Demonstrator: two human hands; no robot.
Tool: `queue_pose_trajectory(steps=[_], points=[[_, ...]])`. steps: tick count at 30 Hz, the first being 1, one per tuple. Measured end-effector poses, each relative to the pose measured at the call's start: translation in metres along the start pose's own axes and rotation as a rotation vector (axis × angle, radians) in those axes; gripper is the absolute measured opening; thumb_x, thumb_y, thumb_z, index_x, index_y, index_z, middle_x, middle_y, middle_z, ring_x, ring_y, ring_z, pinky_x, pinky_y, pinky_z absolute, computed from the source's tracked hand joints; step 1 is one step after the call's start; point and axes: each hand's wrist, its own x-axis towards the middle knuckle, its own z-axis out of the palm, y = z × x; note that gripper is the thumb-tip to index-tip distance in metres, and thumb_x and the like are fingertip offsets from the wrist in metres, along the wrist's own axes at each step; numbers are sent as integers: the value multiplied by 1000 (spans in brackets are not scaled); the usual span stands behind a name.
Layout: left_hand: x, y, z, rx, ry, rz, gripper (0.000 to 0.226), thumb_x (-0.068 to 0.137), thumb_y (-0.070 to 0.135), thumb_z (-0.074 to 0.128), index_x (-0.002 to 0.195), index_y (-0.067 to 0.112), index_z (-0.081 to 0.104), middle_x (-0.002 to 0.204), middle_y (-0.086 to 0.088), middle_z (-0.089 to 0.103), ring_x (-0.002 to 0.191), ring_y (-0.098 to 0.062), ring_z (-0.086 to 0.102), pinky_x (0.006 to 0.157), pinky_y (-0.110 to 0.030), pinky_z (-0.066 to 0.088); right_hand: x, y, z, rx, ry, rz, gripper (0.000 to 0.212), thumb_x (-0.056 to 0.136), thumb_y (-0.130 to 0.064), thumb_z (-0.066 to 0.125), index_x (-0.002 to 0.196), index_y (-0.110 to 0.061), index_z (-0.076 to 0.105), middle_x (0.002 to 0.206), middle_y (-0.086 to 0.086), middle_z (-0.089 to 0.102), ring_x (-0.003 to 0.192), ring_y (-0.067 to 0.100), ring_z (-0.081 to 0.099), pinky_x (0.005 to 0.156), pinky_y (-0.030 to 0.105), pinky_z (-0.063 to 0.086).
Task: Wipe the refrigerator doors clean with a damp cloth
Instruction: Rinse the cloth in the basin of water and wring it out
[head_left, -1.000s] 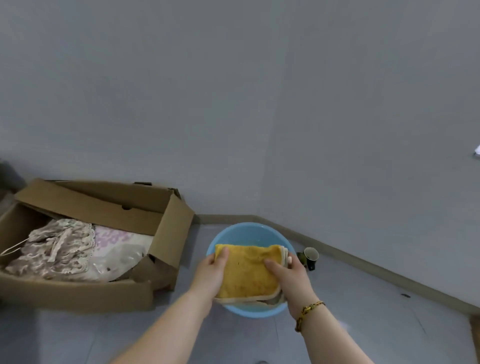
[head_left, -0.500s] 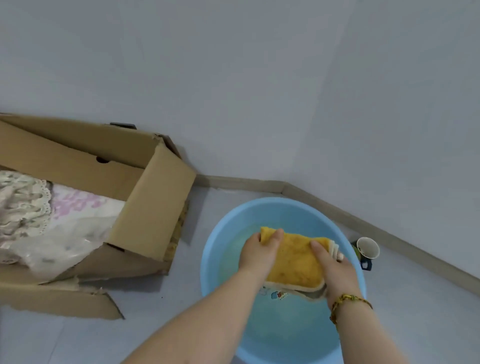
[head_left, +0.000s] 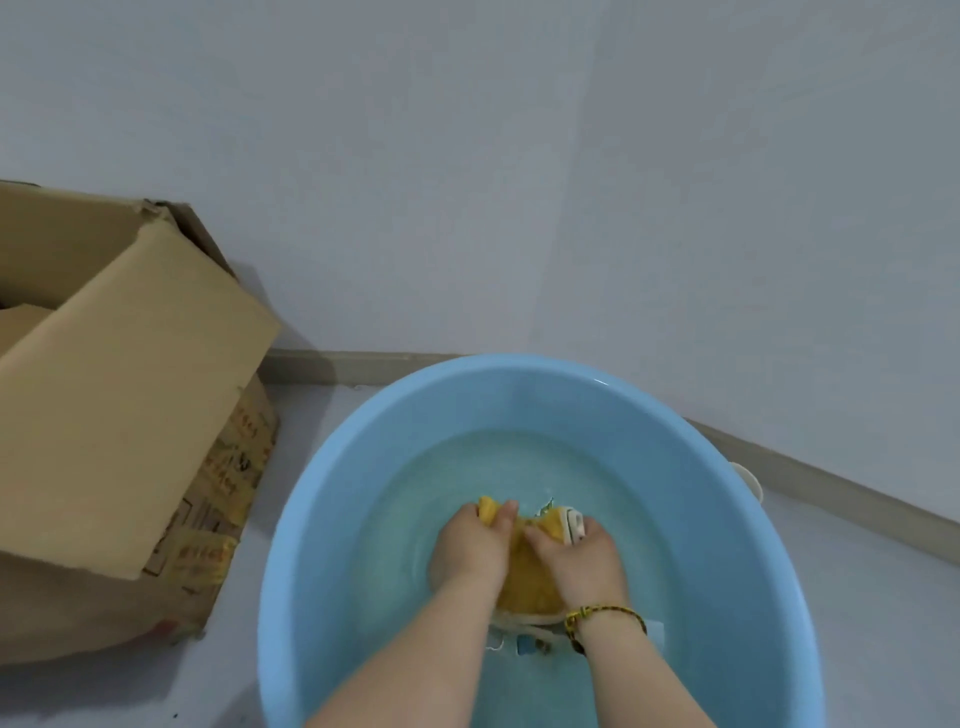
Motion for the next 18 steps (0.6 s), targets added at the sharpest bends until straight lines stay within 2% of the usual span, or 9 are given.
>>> queue_pose_trajectory(steps=[4,6,8,11,14,16,18], points=[[9,-17,-3,18,-16,30,33,90,44,48,92,11,54,114,-13,62,107,-29,56,80,-27,40,-5,16,8,-167,13,-19,22,84,-32,61,85,-18,44,77,-2,53,81,21,52,69,25,36],[10,-23,-2,41,-24,43,34,90,42,49,99,10,57,117,-13,61,109,-28,55,81,-27,40,-8,23,11,-280,15,-59,21,88,-31,55,89,-18,38,87,2,58,88,26,55,67,25,35],[12,-23,-2,9,-12,34,34,90,42,48,97,10,56,115,-12,62,107,-28,55,80,-26,39,-7,26,14,-301,24,-74,18,89,-29,52,90,-19,36,92,6,57,88,27,53,67,25,33],[14,-20,-4,-105,-18,-18,45,92,44,44,114,6,57,122,-13,59,113,-29,53,90,-29,40,-3,22,16,-161,8,-7,12,88,-24,52,89,-17,42,87,4,53,80,22,48,69,25,35],[3,-5,-12,-356,-67,-142,55,92,41,46,127,-2,47,133,-18,49,122,-32,47,101,-35,39,-10,3,13,172,-13,85,14,86,-21,58,82,-9,51,84,9,55,77,24,50,70,26,38],[-6,6,-17,-417,-49,-109,53,93,40,44,123,-4,50,131,-20,51,120,-32,48,100,-34,39,-23,-13,9,341,6,19,16,84,-18,62,73,-11,54,75,6,57,73,21,53,65,26,42],[-14,18,-22,-416,1,-8,43,95,38,40,106,1,59,121,-21,58,112,-31,53,92,-32,40,-39,-30,8,412,52,-125,17,83,-14,63,68,-12,54,67,1,58,66,16,52,58,20,43]])
